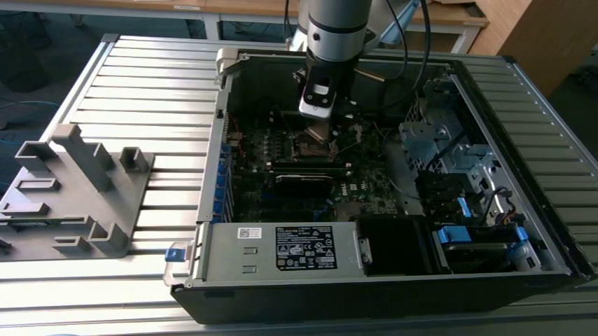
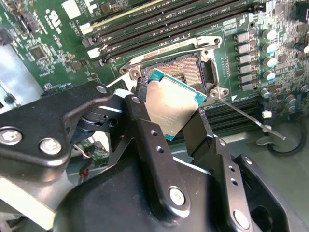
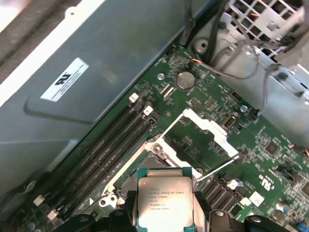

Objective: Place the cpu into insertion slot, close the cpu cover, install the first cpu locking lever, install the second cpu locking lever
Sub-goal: 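Place the cpu into insertion slot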

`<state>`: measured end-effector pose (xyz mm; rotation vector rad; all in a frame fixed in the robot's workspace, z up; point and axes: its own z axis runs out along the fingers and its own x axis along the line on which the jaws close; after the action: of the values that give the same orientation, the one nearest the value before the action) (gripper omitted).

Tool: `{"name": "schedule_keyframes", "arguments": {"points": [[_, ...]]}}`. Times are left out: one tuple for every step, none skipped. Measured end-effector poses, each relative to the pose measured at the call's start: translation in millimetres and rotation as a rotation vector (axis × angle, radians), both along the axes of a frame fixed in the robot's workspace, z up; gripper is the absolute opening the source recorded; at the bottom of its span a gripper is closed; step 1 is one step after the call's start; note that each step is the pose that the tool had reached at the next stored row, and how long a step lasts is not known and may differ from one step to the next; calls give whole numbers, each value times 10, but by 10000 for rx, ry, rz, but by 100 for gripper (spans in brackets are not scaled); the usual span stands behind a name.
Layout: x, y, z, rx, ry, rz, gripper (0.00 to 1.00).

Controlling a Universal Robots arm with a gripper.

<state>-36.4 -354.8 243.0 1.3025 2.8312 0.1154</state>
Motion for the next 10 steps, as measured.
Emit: {"name": "schedule_keyframes", "arguments": {"points": [[0, 0, -1, 1, 0, -159, 54], [0, 0, -1, 0, 0, -315, 54], [0, 0, -2, 1, -1, -444, 54], [0, 0, -2, 1, 1, -503, 54], [0, 0, -2, 1, 0, -506, 54], [0, 0, -2, 0, 0, -507, 54], [0, 0, -2, 0, 0, -508, 54], [0, 0, -2, 1, 0, -509, 54], [0, 0, -2, 0, 0, -509, 54], [0, 0, -2, 0, -1, -509, 54]]}}
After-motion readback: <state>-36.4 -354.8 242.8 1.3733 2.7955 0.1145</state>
